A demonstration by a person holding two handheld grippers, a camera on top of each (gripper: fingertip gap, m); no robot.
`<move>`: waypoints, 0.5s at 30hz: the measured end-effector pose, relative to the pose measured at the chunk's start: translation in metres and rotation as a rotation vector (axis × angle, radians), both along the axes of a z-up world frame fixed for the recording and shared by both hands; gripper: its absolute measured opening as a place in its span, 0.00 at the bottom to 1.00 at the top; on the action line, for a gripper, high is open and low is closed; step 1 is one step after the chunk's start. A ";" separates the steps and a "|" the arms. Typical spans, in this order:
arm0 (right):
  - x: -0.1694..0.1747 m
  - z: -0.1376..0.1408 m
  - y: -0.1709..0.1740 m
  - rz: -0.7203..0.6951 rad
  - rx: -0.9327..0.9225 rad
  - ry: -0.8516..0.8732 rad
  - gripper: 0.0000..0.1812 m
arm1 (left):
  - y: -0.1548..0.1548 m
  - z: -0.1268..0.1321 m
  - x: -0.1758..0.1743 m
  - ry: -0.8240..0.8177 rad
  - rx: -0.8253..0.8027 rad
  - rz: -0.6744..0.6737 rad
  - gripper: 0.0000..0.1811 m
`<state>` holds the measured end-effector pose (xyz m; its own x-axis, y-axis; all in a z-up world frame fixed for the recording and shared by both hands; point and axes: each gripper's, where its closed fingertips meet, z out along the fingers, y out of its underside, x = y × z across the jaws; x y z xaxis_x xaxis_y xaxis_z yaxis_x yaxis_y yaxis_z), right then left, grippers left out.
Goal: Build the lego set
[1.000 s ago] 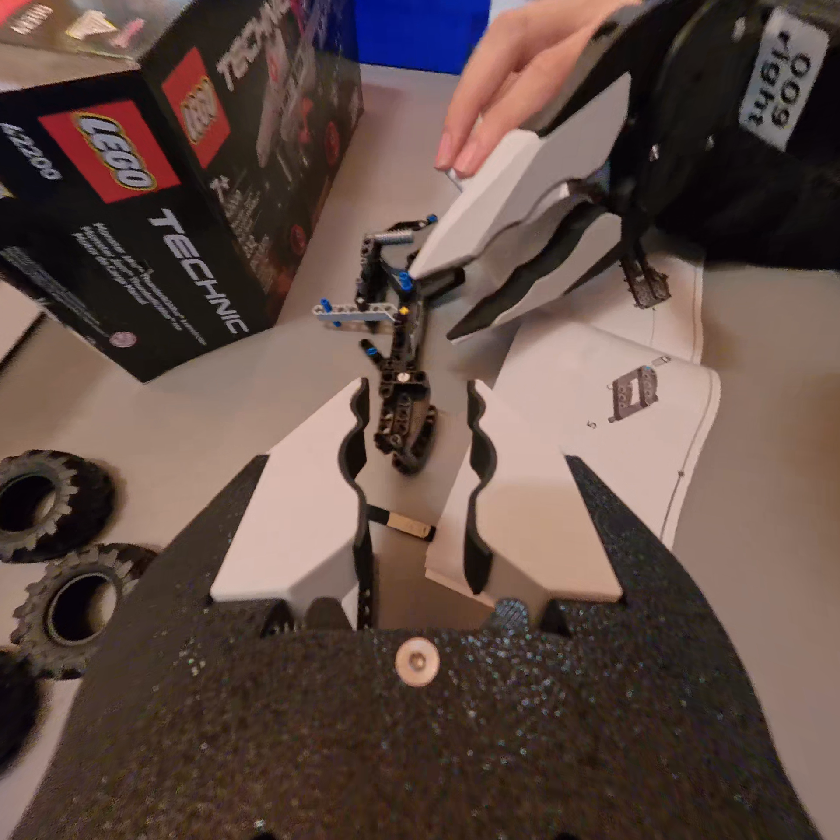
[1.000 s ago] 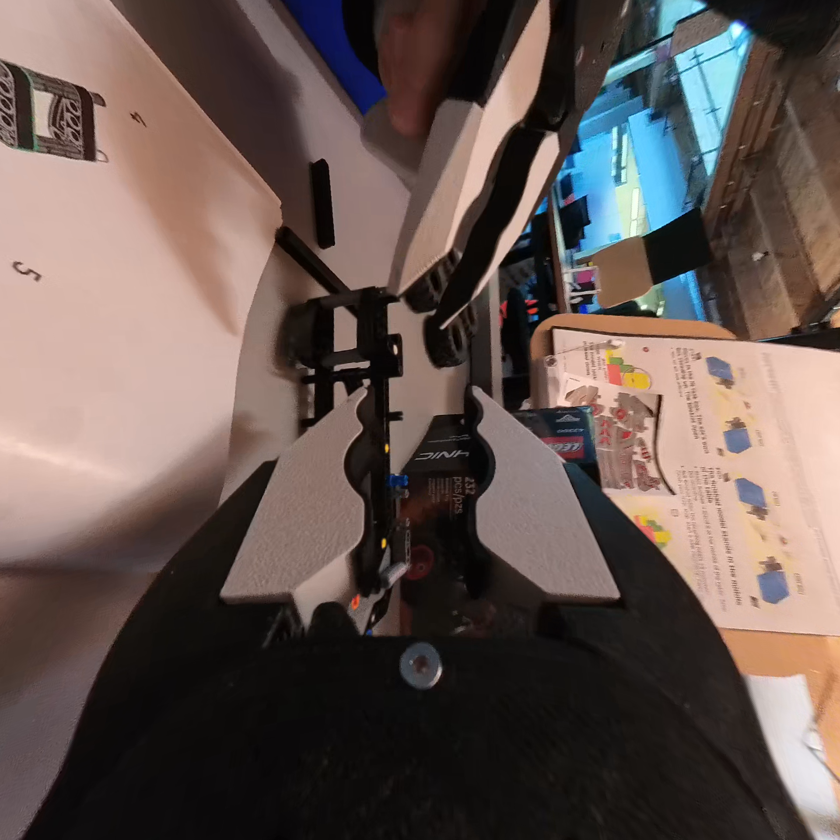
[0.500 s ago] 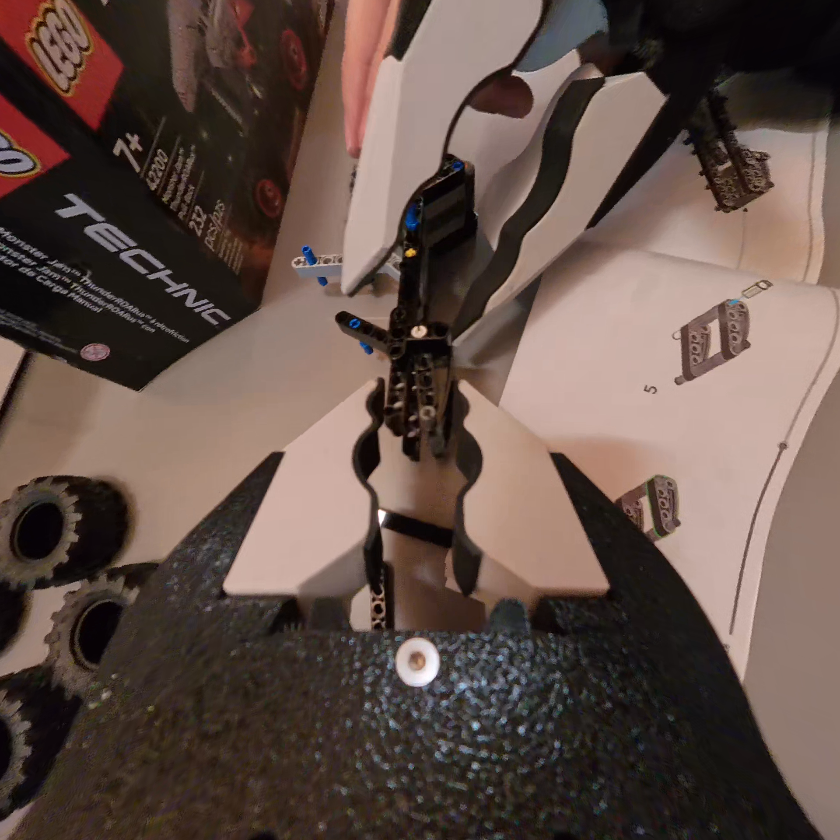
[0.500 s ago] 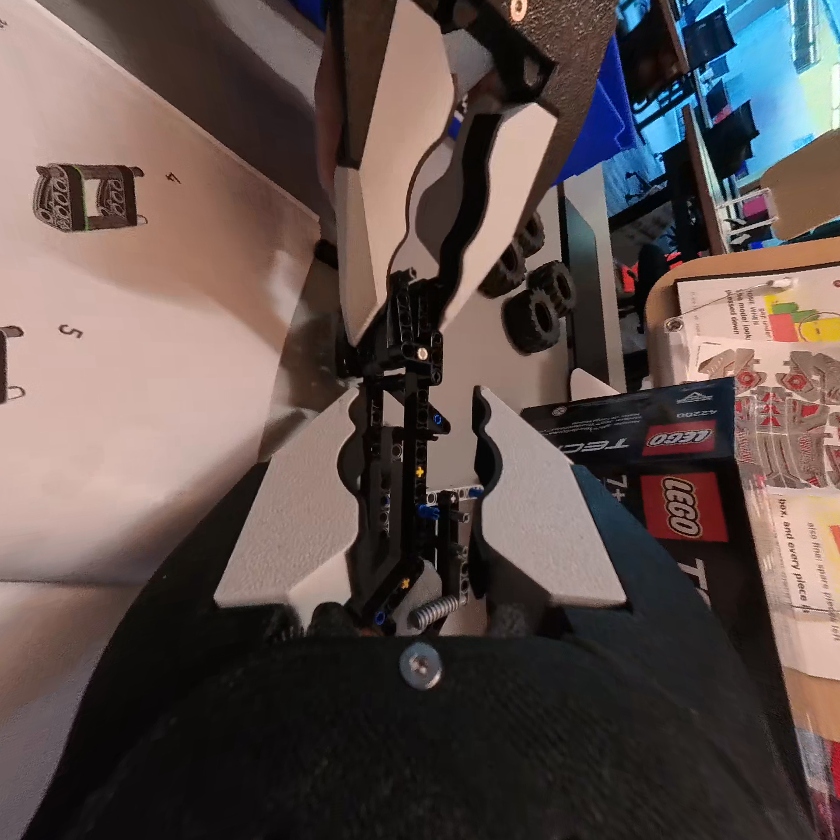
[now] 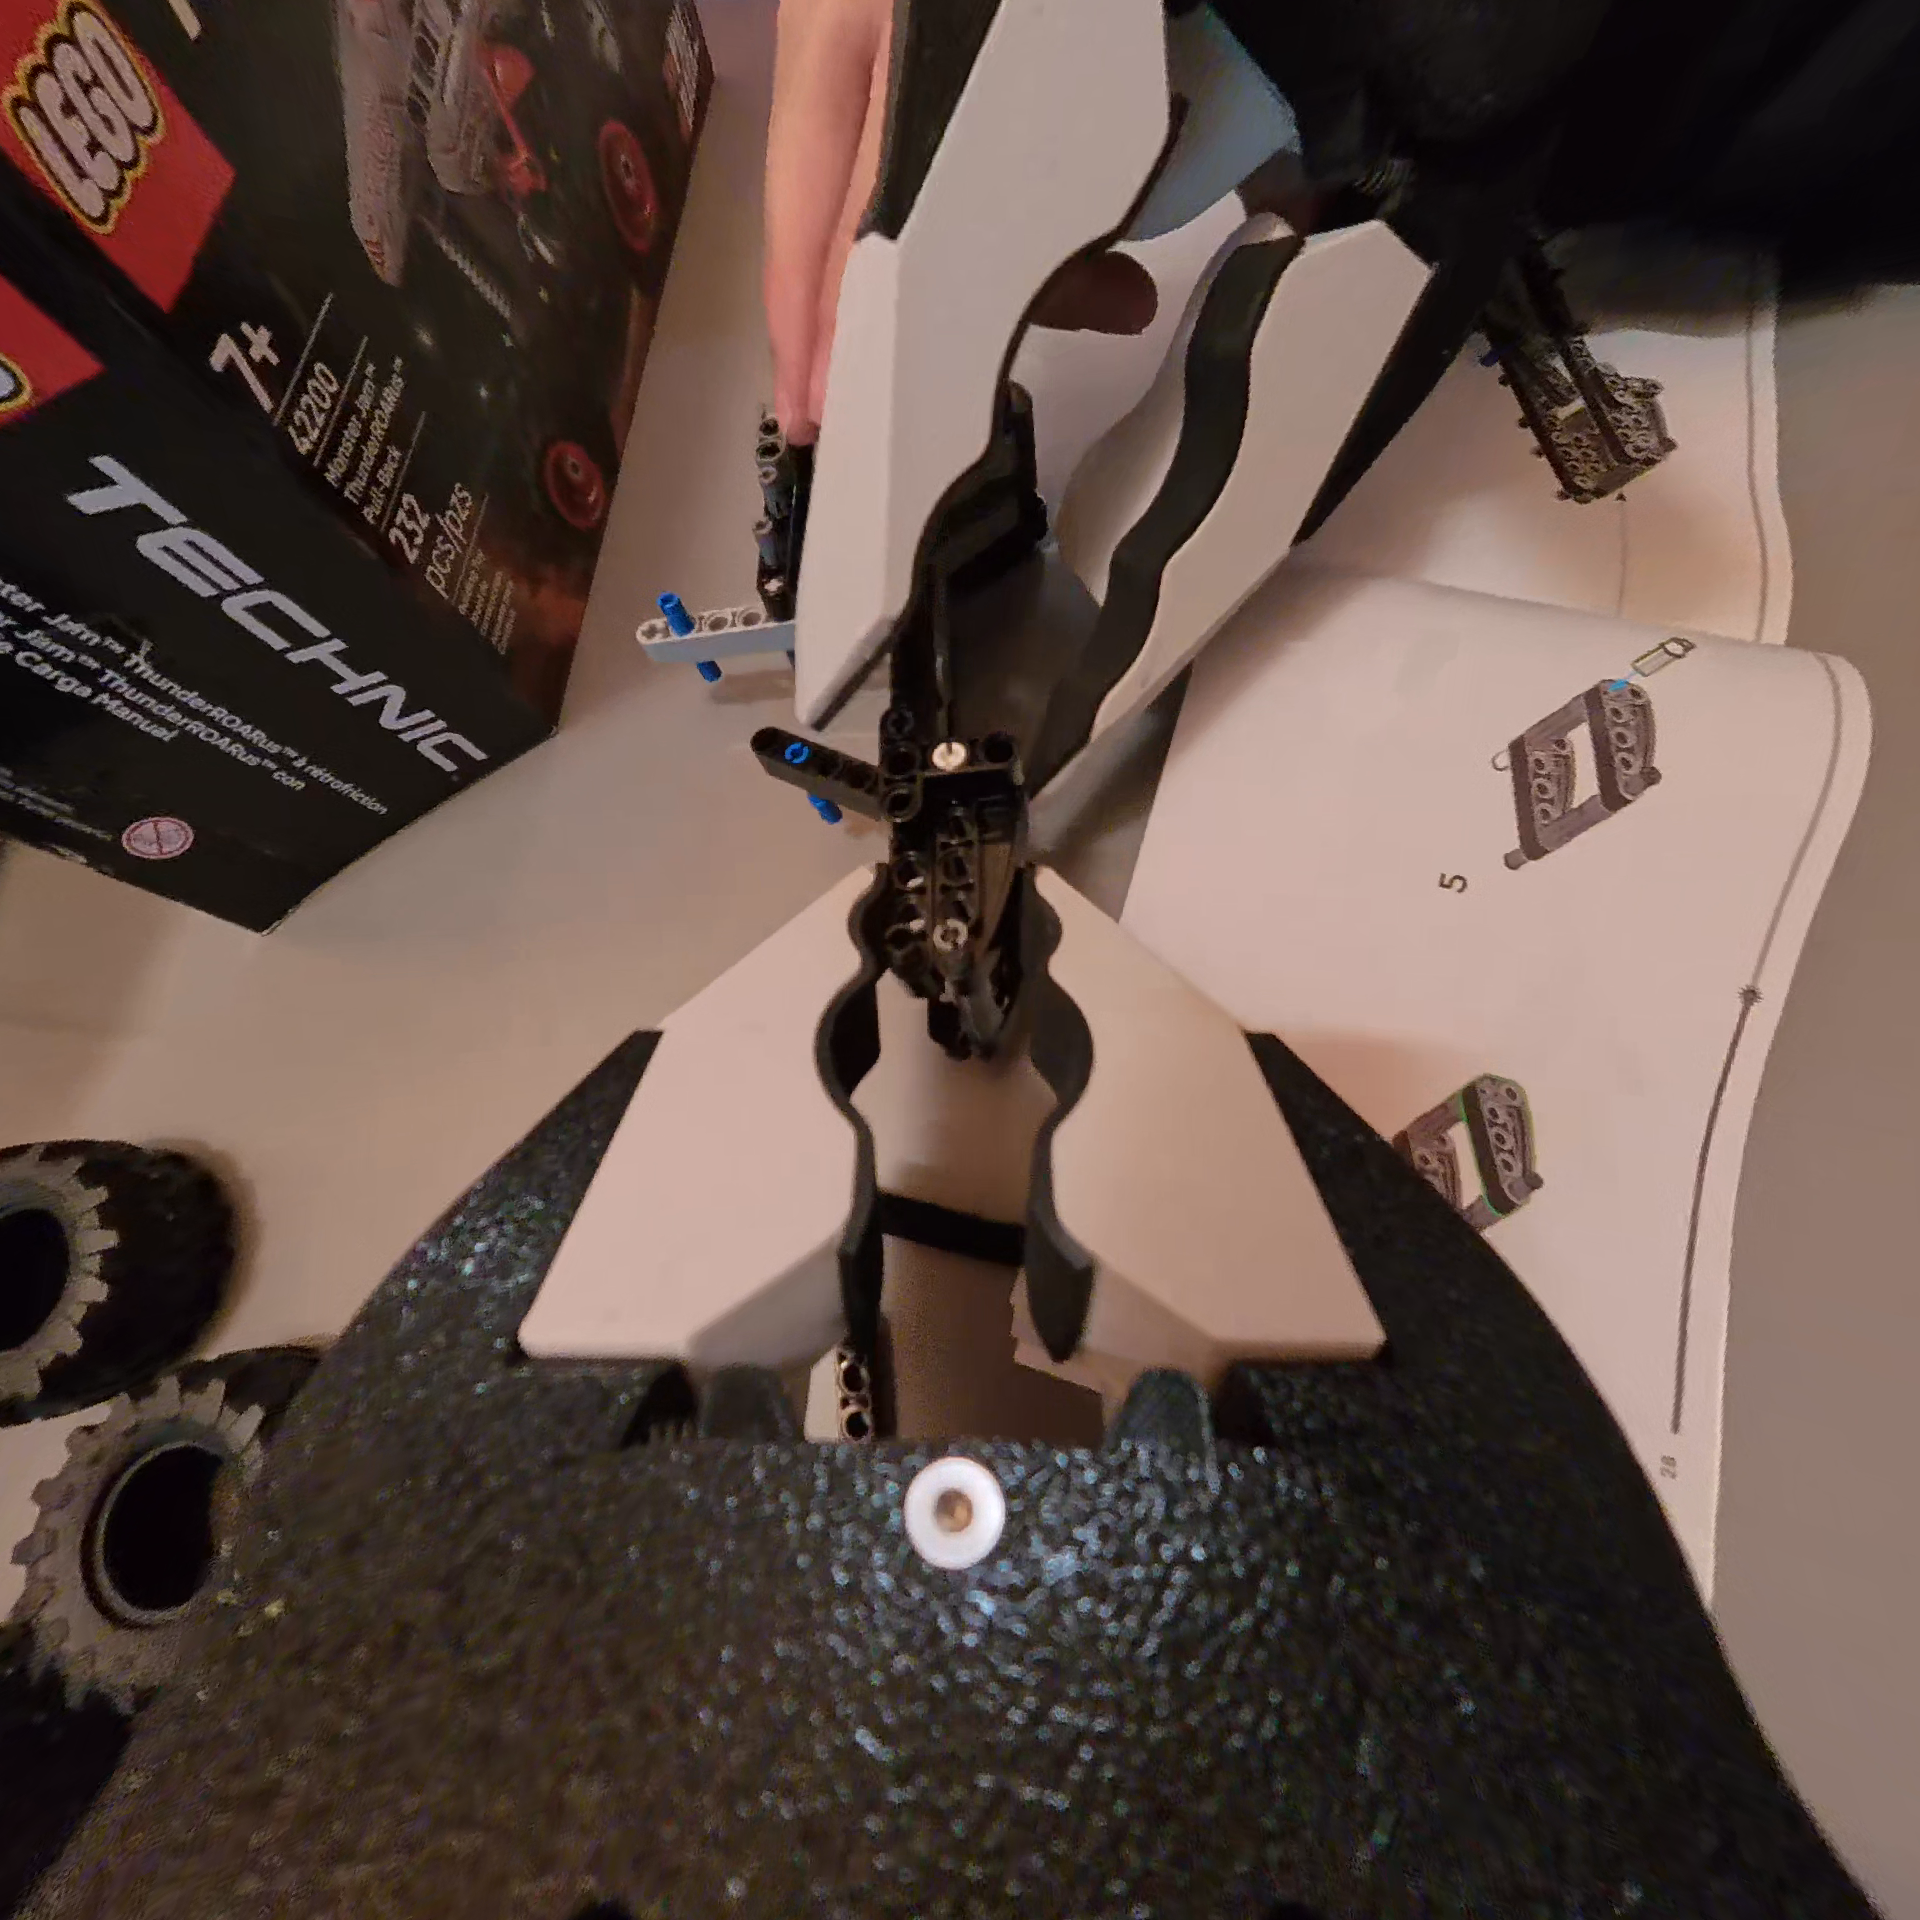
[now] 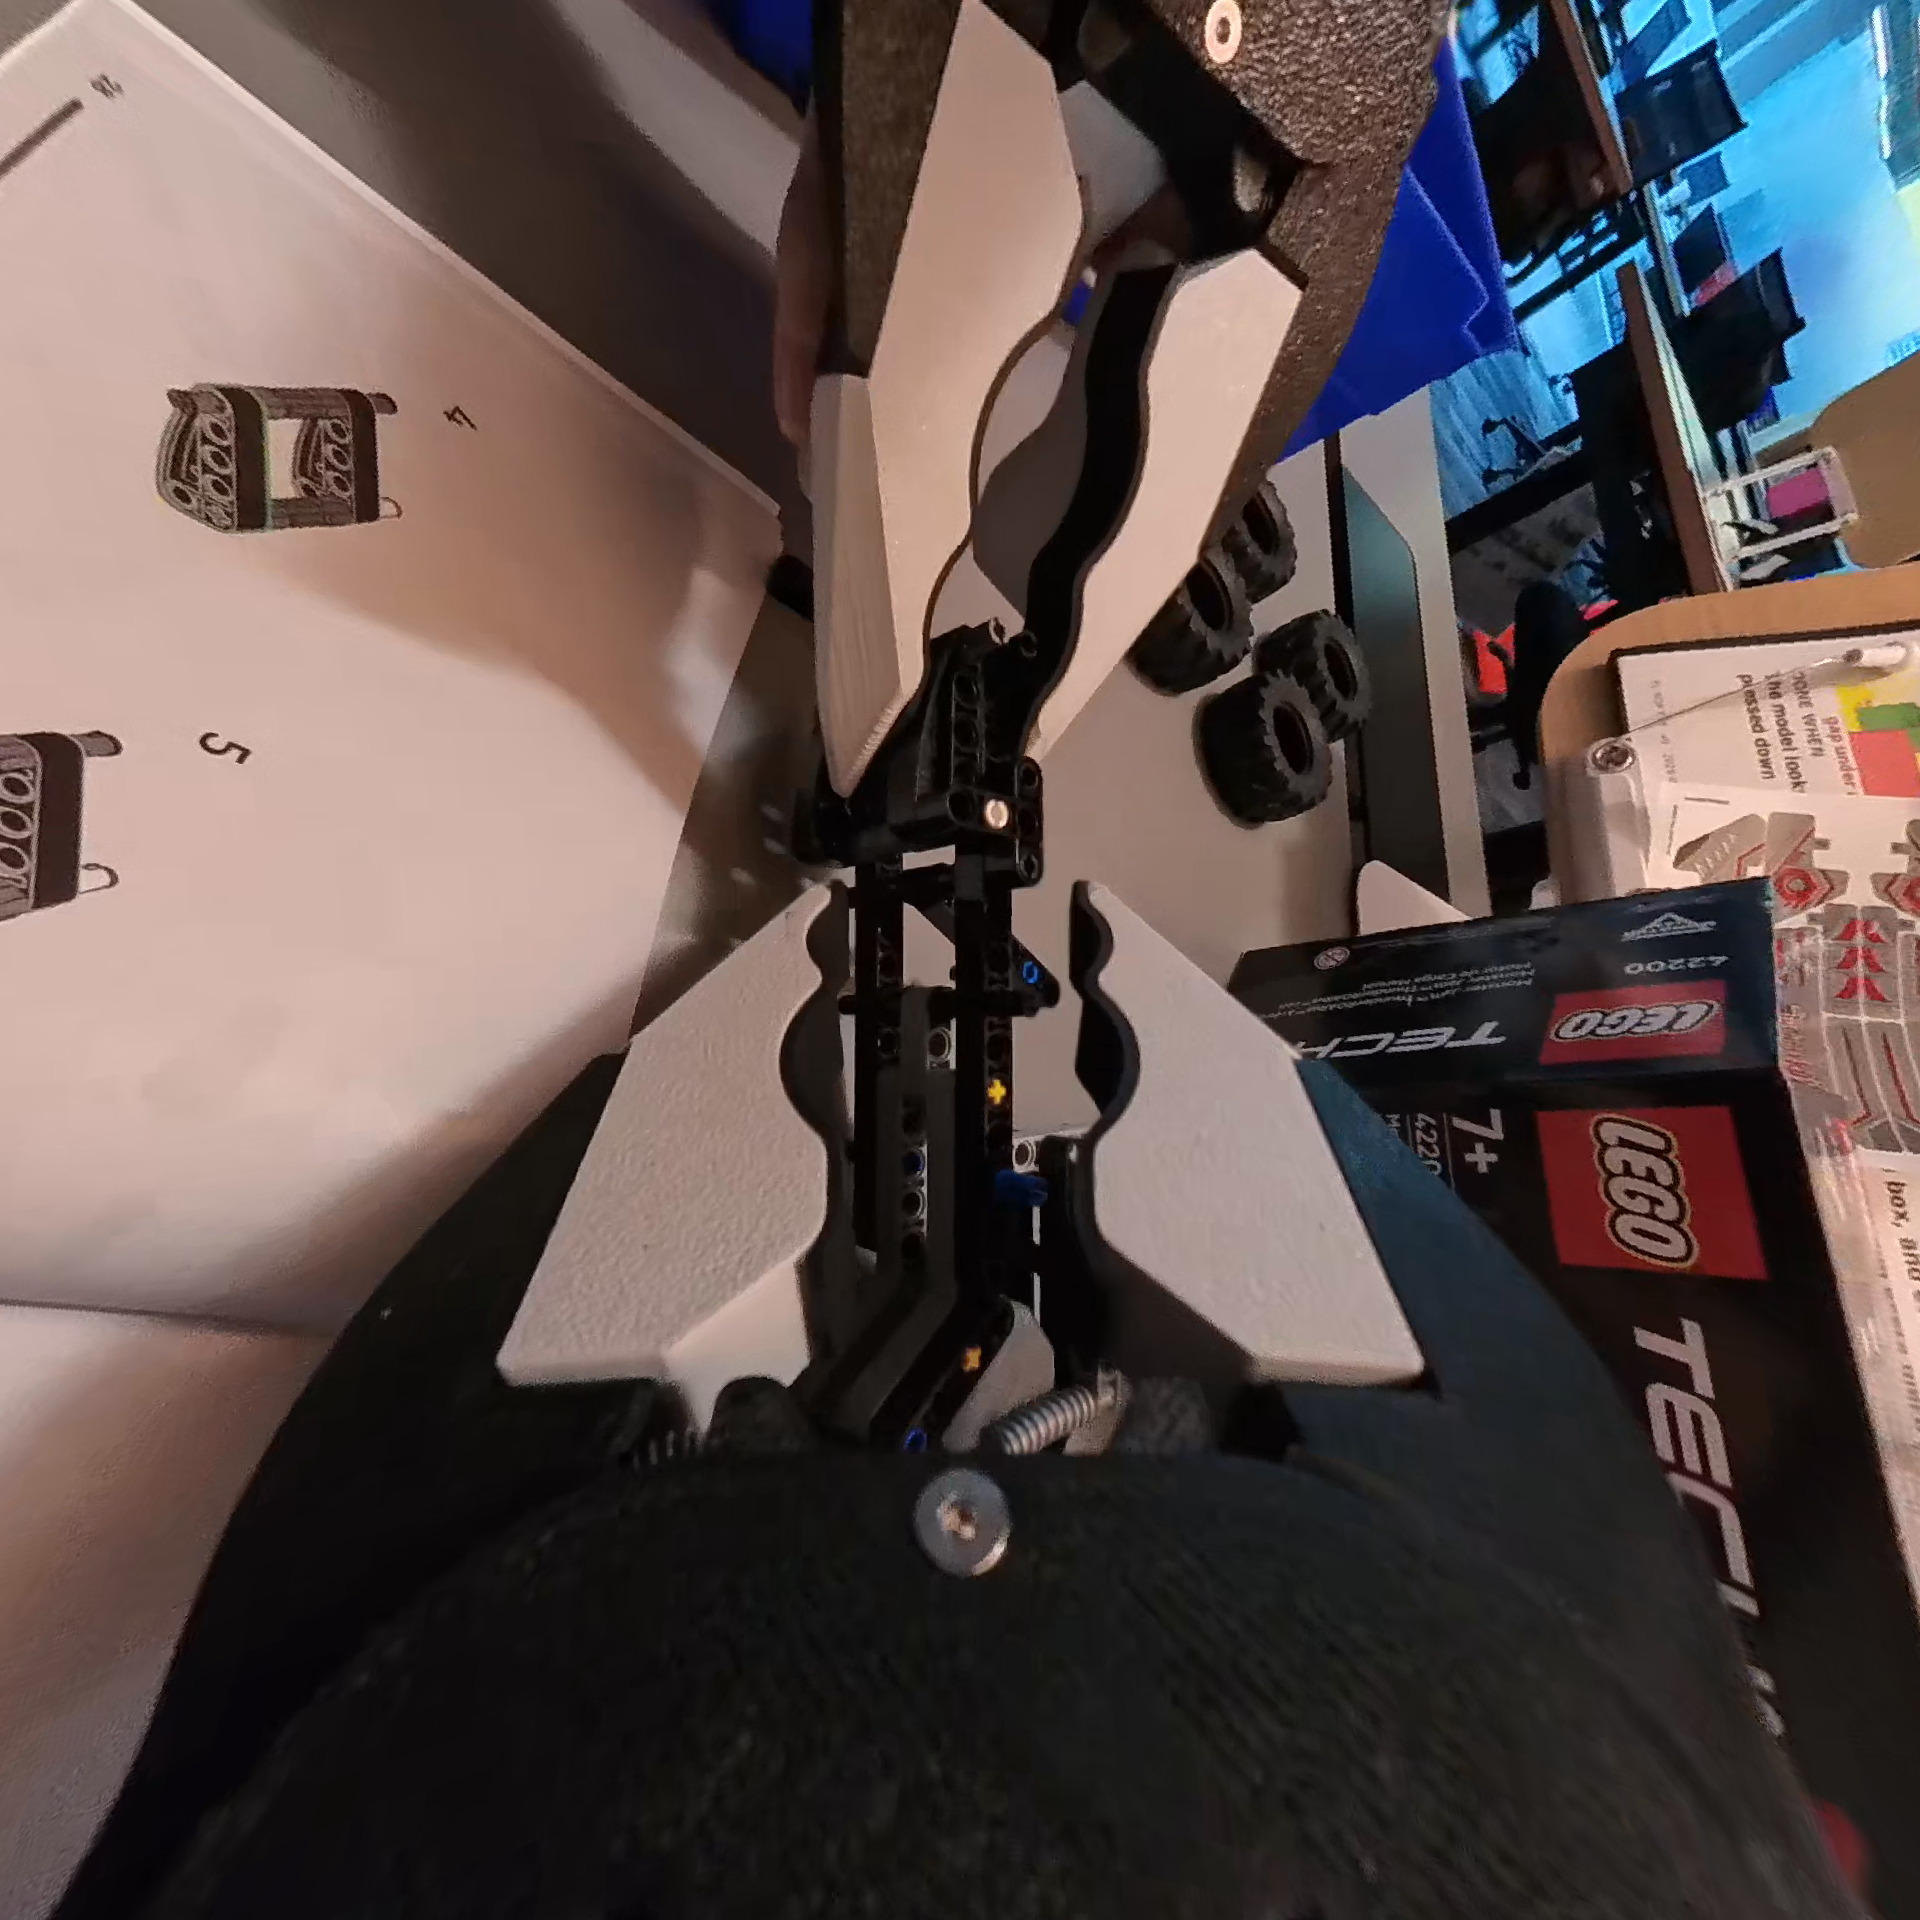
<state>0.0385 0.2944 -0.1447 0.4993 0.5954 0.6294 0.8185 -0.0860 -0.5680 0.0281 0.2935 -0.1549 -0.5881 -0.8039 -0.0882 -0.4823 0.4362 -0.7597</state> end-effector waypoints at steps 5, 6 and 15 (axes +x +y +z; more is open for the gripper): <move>0.006 -0.004 -0.002 -0.013 -0.026 -0.047 0.23 | 0.004 0.003 -0.003 0.011 0.007 0.009 0.16; 0.008 -0.002 -0.003 -0.018 -0.024 -0.054 0.23 | 0.003 0.004 -0.004 0.011 0.004 0.003 0.16; 0.029 0.024 -0.019 -0.066 -0.008 -0.058 0.24 | 0.005 0.008 -0.005 -0.001 0.031 0.000 0.11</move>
